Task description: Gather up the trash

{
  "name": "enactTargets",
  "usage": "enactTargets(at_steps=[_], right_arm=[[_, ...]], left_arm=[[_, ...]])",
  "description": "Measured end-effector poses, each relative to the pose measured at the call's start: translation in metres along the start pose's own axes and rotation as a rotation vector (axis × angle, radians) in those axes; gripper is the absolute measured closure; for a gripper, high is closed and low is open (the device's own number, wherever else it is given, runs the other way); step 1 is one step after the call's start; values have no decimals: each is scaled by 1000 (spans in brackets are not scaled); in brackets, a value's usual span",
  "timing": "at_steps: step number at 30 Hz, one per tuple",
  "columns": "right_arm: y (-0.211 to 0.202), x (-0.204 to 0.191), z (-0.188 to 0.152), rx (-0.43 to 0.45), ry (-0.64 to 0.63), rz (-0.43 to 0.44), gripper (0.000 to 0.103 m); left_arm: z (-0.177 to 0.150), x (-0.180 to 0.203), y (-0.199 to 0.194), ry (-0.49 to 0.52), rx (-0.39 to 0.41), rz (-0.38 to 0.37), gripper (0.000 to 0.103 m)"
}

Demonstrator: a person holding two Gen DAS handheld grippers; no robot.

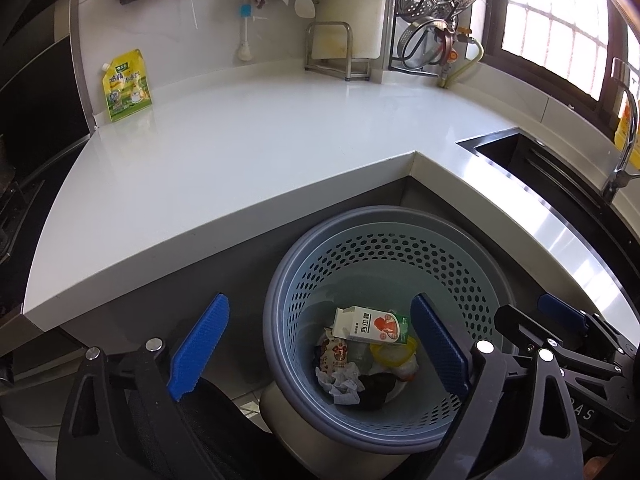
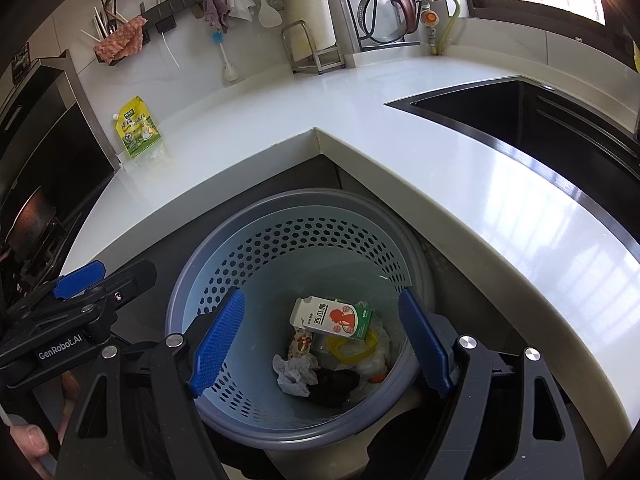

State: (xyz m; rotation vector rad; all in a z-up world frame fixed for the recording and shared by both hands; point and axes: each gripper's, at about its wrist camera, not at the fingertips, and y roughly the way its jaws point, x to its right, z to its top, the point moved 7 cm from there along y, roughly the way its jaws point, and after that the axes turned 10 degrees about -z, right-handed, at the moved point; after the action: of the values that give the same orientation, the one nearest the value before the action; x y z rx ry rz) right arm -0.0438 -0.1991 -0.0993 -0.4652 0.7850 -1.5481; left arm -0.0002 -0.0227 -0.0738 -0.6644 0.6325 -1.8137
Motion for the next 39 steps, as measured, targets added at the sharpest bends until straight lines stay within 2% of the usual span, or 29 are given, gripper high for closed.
enactTargets(at_steps=[7,19,39], right_arm=[[-2,-1,2,7,1,-12,27],[-8,-3,3,24,-1,-33,27],[-12,-8,3,40,-17,-49,27]], left_arm=[[1,-3,-3,-12,6,13,7],[0,-12,-5,-33,3,49,6],[0,-16,-11,-41,20,67,6]])
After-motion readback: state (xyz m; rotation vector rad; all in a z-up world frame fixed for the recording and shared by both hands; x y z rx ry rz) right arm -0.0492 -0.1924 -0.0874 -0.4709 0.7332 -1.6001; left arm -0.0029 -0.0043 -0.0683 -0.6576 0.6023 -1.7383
